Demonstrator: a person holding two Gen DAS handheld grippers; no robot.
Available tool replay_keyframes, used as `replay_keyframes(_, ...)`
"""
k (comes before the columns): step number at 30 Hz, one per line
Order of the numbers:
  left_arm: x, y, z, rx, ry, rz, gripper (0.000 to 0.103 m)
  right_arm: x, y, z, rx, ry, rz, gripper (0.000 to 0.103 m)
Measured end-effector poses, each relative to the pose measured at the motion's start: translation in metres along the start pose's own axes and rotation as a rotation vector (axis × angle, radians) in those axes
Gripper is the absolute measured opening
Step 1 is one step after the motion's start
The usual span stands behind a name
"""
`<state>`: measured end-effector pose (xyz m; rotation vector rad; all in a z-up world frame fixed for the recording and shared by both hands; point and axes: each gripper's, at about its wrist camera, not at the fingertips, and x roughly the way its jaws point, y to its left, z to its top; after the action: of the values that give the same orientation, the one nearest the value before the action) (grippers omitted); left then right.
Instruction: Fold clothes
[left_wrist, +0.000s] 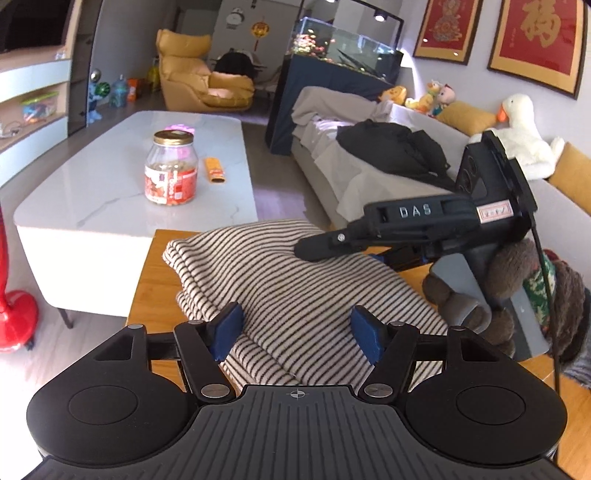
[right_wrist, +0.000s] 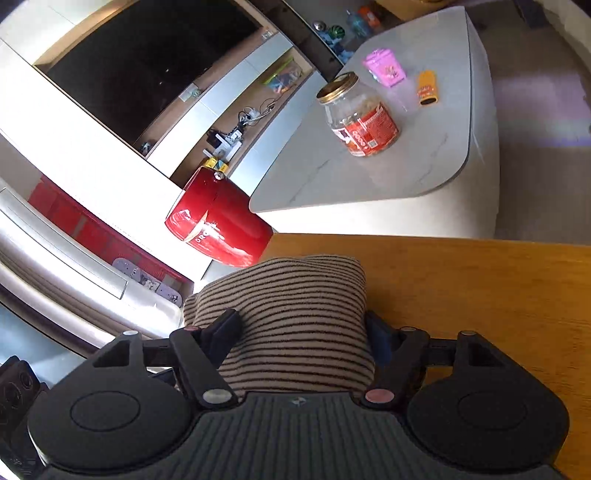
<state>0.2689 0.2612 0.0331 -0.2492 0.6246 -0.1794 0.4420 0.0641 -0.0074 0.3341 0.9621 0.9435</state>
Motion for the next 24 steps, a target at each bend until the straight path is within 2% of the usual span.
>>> replay_keyframes(3, 0.002, -0.003, -0.008, 0.028, 0.02, 0.01, 0.072, -0.021, 0.019, -0.002, -0.101, -0.05, 0.004, 0.061)
replay_keyframes(6, -0.004, -0.006, -0.005, 0.037, -0.001, 0.0, 0.072, -0.01, 0.013, -0.003, -0.158, -0.028, -0.139, 0.061)
replay_keyframes(7, -0.007, -0.007, -0.003, 0.038, -0.013, -0.006, 0.07, -0.008, 0.011, -0.003, -0.167, -0.027, -0.167, 0.064)
replay_keyframes(10, -0.015, -0.01, 0.004, 0.04, -0.047, -0.022, 0.069, -0.016, 0.009, -0.007, -0.162, -0.06, -0.168, 0.066)
replay_keyframes(15, -0.027, -0.012, 0.017, 0.035, -0.112, -0.042, 0.07, -0.053, 0.04, -0.032, -0.31, -0.179, -0.269, 0.073)
replay_keyframes(17, -0.018, -0.005, 0.023, 0.018, -0.117, -0.036, 0.07, -0.071, 0.053, -0.051, -0.356, -0.211, -0.257, 0.075)
replay_keyframes(20, 0.01, 0.006, 0.033, -0.008, -0.079, -0.011, 0.069, -0.083, 0.073, -0.083, -0.44, -0.2, -0.223, 0.078)
replay_keyframes(23, 0.047, 0.022, 0.031, -0.059, 0.003, 0.023, 0.069, -0.064, 0.079, -0.107, -0.525, -0.123, -0.291, 0.08)
replay_keyframes(24, 0.054, 0.026, 0.028, -0.083, 0.014, 0.019, 0.07, -0.059, 0.078, -0.112, -0.531, -0.105, -0.305, 0.085)
